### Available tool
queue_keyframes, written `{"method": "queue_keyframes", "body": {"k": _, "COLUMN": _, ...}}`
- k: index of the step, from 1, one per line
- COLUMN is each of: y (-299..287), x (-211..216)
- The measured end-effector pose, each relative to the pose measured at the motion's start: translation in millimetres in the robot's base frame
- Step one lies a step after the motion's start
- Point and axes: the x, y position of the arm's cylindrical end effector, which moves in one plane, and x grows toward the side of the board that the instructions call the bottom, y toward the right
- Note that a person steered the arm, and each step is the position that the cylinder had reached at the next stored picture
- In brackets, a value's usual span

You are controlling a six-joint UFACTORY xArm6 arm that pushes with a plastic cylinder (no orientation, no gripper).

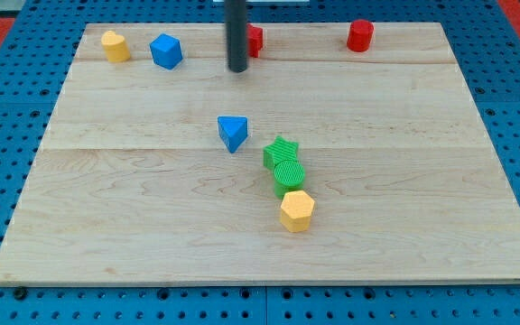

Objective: Move the blue cube horizontally to left of the blue triangle

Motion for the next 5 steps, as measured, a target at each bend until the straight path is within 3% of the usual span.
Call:
{"method": "queue_keyframes", "body": {"k": 1, "y": -80.6, "x": 27.1}}
{"method": "queue_keyframes", "body": {"k": 2, "y": -202.1, "x": 24.6}}
{"method": "queue_keyframes", "body": {"k": 3, "y": -231.1, "x": -54.7}}
{"method": "queue_keyframes", "body": {"k": 4, "y": -198.4, "x": -116.7}}
{"method": "queue_keyframes", "body": {"k": 5, "y": -160.6, "x": -106.8}}
